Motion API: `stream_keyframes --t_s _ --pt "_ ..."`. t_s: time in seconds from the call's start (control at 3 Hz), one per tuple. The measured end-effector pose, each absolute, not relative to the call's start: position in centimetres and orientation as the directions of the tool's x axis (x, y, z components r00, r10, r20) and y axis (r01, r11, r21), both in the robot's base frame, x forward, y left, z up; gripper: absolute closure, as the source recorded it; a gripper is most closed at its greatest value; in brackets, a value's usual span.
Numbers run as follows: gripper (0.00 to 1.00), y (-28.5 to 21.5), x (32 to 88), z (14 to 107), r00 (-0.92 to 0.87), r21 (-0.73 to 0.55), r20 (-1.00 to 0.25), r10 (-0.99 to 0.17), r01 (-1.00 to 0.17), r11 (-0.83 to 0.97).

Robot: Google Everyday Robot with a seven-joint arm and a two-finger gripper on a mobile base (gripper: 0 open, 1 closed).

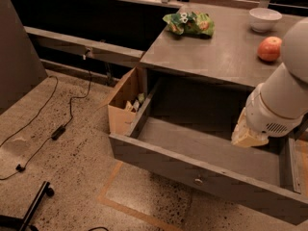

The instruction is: Close top drawer

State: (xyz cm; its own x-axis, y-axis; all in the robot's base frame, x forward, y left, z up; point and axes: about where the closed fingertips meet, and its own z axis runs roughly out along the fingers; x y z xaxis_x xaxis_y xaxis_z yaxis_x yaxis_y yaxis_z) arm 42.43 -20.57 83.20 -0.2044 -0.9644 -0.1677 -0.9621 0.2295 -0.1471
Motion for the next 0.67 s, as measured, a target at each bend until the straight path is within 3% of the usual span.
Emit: stream_keyframes --t_s 0.33,0.67 --pt "1.00 -20.4 40.7 79.4 -0.217 -0.136 -0.149 -0.965 -0.962 0.237" --pt "1.00 -20.6 39.1 76.3 -0.213 -0.118 -0.138 -0.967 -0.966 0.230"
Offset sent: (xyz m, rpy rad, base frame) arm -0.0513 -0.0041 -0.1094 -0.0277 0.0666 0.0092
